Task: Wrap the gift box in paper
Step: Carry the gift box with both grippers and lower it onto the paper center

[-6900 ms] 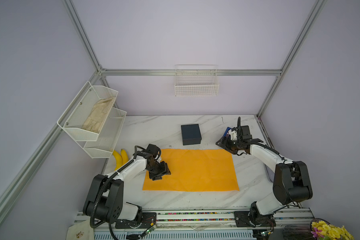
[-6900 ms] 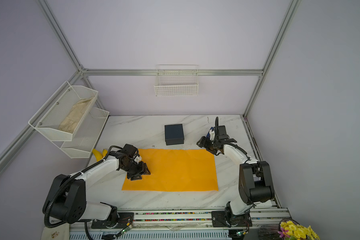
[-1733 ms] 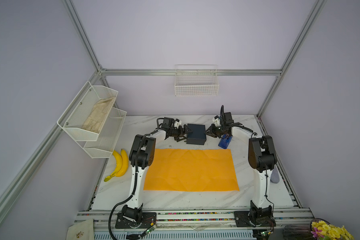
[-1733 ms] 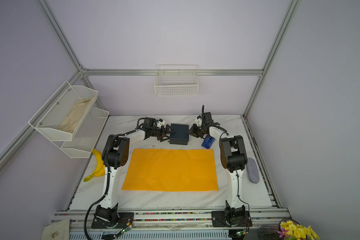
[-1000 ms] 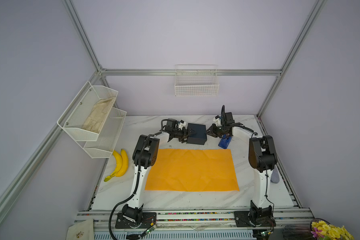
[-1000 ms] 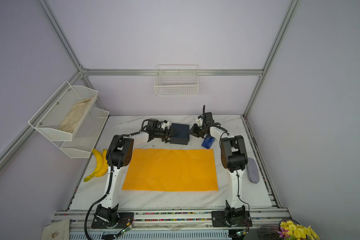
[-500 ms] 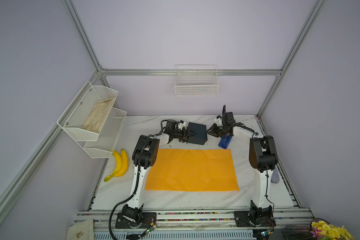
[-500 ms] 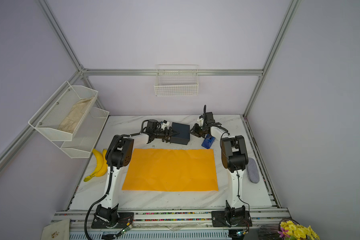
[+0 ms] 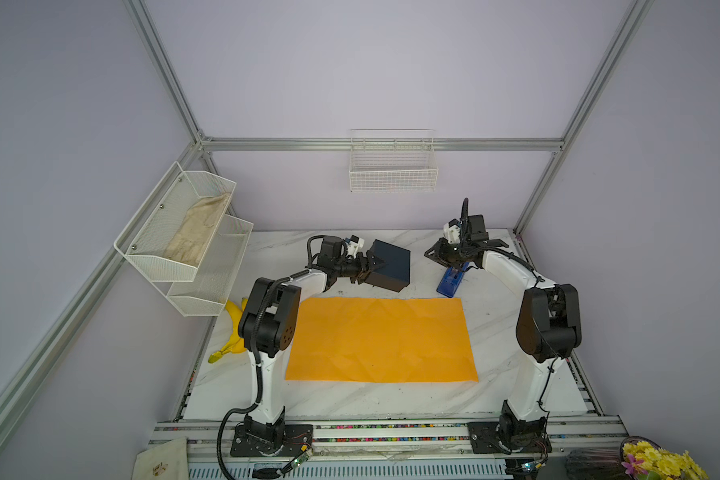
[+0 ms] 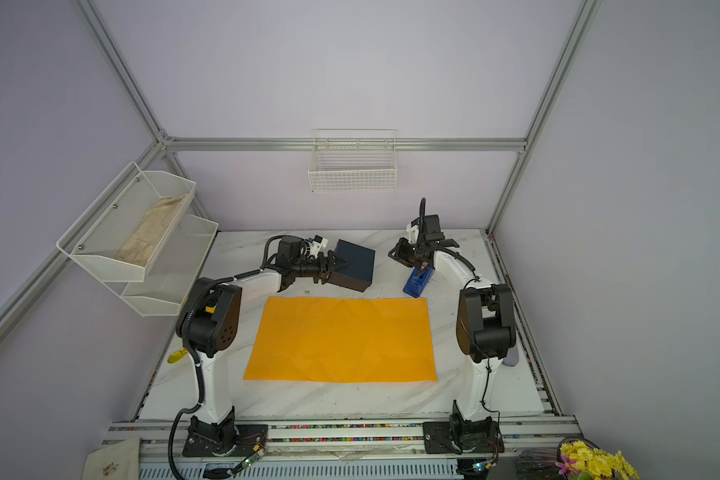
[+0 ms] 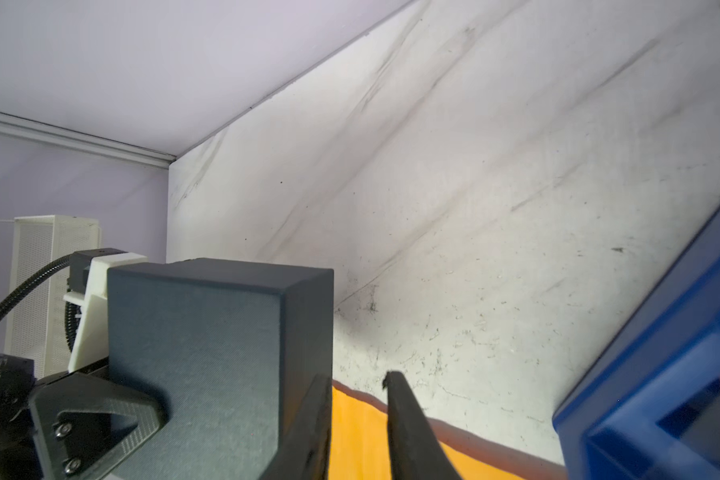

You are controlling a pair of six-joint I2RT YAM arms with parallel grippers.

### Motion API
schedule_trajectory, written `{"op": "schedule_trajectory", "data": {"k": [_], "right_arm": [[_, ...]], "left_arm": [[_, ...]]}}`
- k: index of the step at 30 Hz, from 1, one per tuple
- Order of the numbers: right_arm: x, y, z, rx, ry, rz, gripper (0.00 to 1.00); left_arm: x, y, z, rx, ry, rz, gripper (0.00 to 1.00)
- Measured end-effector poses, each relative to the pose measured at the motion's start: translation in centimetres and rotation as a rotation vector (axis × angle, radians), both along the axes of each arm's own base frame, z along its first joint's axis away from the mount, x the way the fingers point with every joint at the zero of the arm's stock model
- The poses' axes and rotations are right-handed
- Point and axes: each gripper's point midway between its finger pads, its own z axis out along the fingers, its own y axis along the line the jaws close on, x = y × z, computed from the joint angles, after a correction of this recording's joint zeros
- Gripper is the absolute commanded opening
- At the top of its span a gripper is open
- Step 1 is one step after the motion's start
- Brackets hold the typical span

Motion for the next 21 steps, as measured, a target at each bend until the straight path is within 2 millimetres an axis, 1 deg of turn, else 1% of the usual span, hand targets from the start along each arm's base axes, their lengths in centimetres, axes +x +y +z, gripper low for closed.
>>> {"op": "schedule_trajectory", "data": {"k": [2,4,6,9,11,14,17,20,21], "right_arm": [[-1.2,-0.2,0.9,-0.002,-0.010,0.001,0.27],[-2.4,-0.5,1.4,-0.003,-0.013,-0.001,0.27],[-3.7,-0.8,1.8,-0.003,-0.016,-0.003,0.27],[-5.6,-1.0,1.9,-0.001,-0.009,-0.004,0.28],[-6.9,-1.1,1.9,0.001,-0.003,-0.004,0.28],[-8.5,-1.2,2.2,0.006,-0.003,-0.005,0.29],[-9.6,-1.0,2.4,0.007,-0.009,0.004,0.29],[-10.3,-0.7,2.2,0.006,-0.006,0.016,0.29],[-10.5,-0.6,2.0,0.005,-0.002,0.020,0.29]], "left_arm": [[-1.7,0.3,0.9,0.001,-0.012,0.003,0.79],[-3.6,0.4,1.2,0.008,-0.008,0.001,0.79],[-5.6,0.2,0.9,0.018,0.002,-0.008,0.79],[-9.3,-0.7,-0.4,0.042,0.035,-0.032,0.79],[-11.7,-1.1,-1.6,0.065,0.064,-0.044,0.79],[-14.6,-1.5,-3.3,0.096,0.105,-0.053,0.80],[-16.8,-1.1,-4.9,0.119,0.140,-0.036,0.81],[-17.9,-0.9,-6.2,0.130,0.156,-0.021,0.81],[-18.1,-0.9,-6.3,0.127,0.155,-0.020,0.82]]}}
